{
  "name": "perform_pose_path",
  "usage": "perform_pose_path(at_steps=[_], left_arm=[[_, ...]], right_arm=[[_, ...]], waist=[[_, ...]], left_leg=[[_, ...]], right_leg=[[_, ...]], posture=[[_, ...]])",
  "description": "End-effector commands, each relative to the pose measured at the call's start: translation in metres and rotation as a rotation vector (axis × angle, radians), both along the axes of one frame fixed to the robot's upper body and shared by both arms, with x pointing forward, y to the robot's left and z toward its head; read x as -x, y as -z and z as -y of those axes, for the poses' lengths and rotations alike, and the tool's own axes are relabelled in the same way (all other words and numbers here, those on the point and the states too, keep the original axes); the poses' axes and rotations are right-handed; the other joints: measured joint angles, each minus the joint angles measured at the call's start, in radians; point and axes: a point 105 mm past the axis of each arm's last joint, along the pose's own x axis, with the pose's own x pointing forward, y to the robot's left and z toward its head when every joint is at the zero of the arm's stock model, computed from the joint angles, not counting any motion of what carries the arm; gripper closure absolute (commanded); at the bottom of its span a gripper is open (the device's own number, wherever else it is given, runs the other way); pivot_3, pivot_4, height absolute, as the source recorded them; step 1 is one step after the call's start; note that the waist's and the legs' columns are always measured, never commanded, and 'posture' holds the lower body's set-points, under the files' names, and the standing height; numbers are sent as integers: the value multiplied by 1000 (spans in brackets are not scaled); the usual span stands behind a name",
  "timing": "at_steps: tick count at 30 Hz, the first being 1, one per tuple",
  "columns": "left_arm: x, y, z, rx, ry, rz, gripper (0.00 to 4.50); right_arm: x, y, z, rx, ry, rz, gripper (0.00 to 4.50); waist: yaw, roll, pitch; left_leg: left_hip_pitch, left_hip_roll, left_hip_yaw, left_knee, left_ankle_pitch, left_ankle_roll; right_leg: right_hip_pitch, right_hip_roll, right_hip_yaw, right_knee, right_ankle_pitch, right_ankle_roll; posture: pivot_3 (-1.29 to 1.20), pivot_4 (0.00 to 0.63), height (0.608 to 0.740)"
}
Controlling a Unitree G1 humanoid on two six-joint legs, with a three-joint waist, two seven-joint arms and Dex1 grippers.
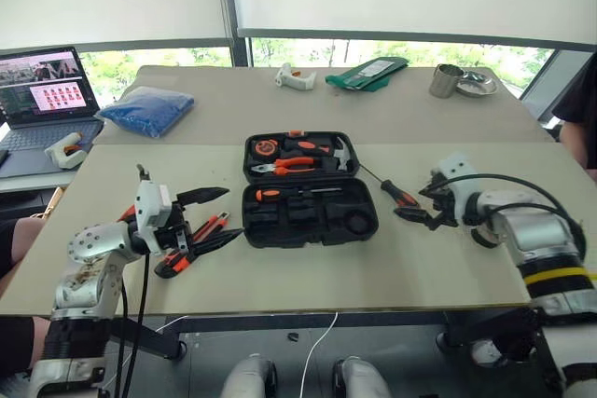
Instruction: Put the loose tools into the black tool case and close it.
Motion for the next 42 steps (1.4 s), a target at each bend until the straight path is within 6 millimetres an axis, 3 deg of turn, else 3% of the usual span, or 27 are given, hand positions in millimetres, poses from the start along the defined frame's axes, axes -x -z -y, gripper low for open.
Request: perform_pose_path(at_steps=[1, 3, 6, 10, 14, 16, 21, 24, 28, 32, 37, 42], left_arm=[[3, -14, 11, 1, 44, 40, 12], [3, -14, 13, 1, 51, 36, 12], [3, -15, 15, 0, 53, 31, 0], [4, -16, 16, 1, 55, 24, 0], [8, -17, 23, 24, 72, 42, 0], [10, -18, 27, 37, 80, 48, 0], [16, -22, 29, 61, 76, 46, 0], [16, -17, 22, 51, 43, 25, 0], [14, -6, 17, 17, -11, 41, 0], [15, 0, 16, 8, -37, 37, 0], [19, 7, 14, -2, -65, 24, 0], [27, 5, 21, -35, -47, 47, 0]], right_arm=[[-12, -9, -5, 34, 7, 54, 0], [-16, -6, -6, 45, 21, 56, 0], [-22, -4, -5, 24, 63, 35, 725], [-25, -11, -10, -56, 85, 14, 1984], [-27, -26, 9, -54, 186, 119, 3428], [-24, -32, 14, -63, 210, 158, 3463], [-2, -71, 5, -121, 87, 359, 3463], [15, -100, -42, -40, -281, 462, 3463], [19, -93, -95, 134, -636, 426, 3463], [17, -72, -119, 274, -827, 386, 3463], [4, -56, -125, 337, -860, 346, 3463], [-9, -49, -112, 391, -824, 335, 3463]], waist=[[-2, 0, 0], [-3, 0, 0], [-8, 0, 0], [-14, 0, 0], [-15, 0, 0], [-13, 0, 0], [-15, 0, 0], [-27, 0, 0], [-44, 0, 0], [-39, 0, 0], [-18, 0, 0], [-17, 0, 0]], left_leg=[[0, 0, 0, 0, 0, 0], [0, 0, 0, 0, 1, -1], [0, 0, 0, 0, 1, -1], [0, 0, 0, 0, 1, -1], [0, 0, 0, 0, 1, -1], [0, 0, 0, 0, 1, -1], [0, 0, 0, -1, 1, -1], [0, 0, 0, -1, 2, -2], [3, 3, 0, -1, 3, -4], [5, 6, 0, -1, 4, -6], [0, 5, 2, -1, 4, -6], [0, 4, 2, -1, 4, -6]], right_leg=[[0, 0, 0, 0, 0, 0], [0, 0, 0, 1, 0, 0], [0, 0, 0, 2, 0, 0], [0, 1, 0, 2, 0, 0], [-1, 1, 0, 2, 0, 0], [-1, 0, 0, 2, 0, 0], [-1, 0, 0, 2, 0, 0], [-2, 1, 2, 3, 1, 0], [-2, 4, 3, 4, -1, 3], [-2, 6, 2, 6, -2, 0], [-5, 4, 3, 7, 1, -5], [-7, 3, 2, 10, 0, -5]], posture=[[0, 150, 740], [0, 150, 740], [0, 150, 740], [0, 150, 740], [0, 150, 740], [0, 150, 740], [0, 150, 740], [0, 150, 740], [0, 150, 740], [0, 150, 740], [0, 150, 740], [0, 150, 740]])
